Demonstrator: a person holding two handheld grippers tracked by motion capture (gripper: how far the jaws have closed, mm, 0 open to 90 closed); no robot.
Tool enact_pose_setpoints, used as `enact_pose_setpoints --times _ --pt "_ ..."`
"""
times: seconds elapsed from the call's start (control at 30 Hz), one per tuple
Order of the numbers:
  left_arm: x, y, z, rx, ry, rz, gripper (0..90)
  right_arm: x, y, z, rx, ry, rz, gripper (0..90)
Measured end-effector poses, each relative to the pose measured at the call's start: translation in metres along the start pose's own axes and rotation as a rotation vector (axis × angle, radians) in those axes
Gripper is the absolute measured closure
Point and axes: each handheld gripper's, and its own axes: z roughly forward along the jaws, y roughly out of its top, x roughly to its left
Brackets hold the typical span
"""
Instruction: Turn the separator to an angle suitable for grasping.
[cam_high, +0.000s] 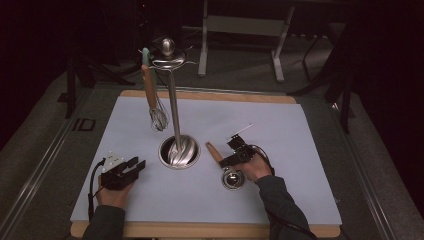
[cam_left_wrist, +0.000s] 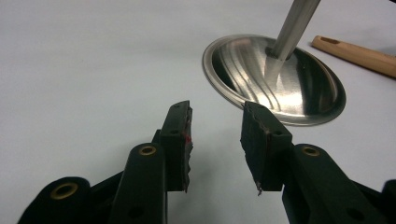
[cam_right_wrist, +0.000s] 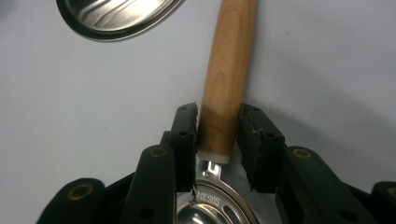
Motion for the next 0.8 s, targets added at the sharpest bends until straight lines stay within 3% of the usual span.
enact_pose_setpoints --times 0.1,0.3,0.43,0.8 --pt "0.000 0.000 0.000 -0.004 -0.001 -0.002 63.2 0.004 0.002 0.009 0.028 -0.001 0.000 67.9" --pt "0.000 0.000 0.000 -0.001 -0.003 0.001 63.2 0.010 0.005 0.009 0.041 -0.039 0.016 70.5" --pt "0.000 0.000 0.000 -0.001 -0.003 -0.001 63.2 0.014 0.005 0.009 0.028 -0.060 0.007 70.8" --pt "-0.001 0.000 0.000 0.005 -0.001 0.005 63.2 0.014 0.004 -0.001 -0.017 -0.057 0.014 70.8"
